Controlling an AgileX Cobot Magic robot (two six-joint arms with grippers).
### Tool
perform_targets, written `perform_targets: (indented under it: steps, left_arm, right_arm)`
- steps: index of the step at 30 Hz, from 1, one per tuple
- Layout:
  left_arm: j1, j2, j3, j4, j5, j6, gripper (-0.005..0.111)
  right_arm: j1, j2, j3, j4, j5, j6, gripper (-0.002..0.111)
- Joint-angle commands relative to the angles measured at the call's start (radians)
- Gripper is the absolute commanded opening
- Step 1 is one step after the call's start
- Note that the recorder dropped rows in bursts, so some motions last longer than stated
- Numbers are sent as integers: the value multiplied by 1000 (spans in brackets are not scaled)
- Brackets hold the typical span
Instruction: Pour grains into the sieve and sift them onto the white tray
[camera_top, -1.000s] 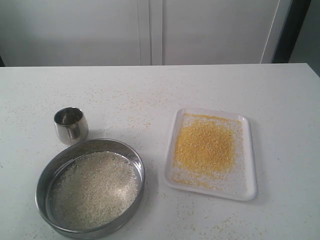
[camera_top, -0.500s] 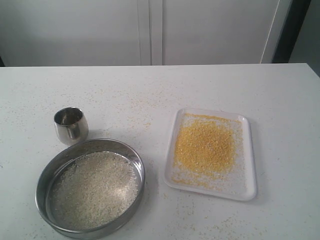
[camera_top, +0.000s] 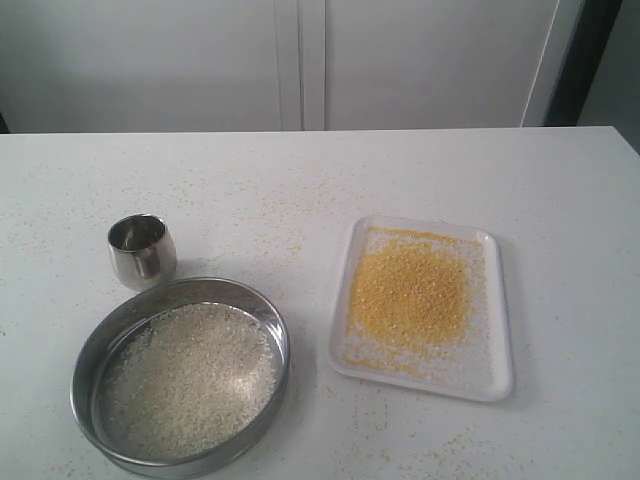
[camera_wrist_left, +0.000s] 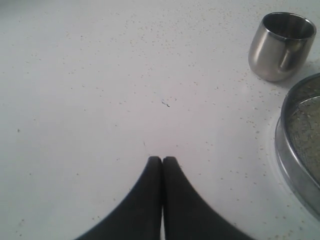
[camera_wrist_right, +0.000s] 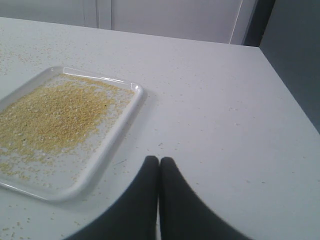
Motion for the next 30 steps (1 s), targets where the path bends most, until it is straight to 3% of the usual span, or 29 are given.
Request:
perform_targets:
  steps: [1,6,30]
  left_arm:
    - [5,-51,49,-1,-43,0,0]
    - [5,-51,101,-1,-80,0,0]
    - [5,-51,101,-1,-89,0,0]
  right_arm:
    - [4,-5,6,2,-16,2,0]
    - [4,-5,6,2,-16,2,0]
    - [4,-5,6,2,-16,2,0]
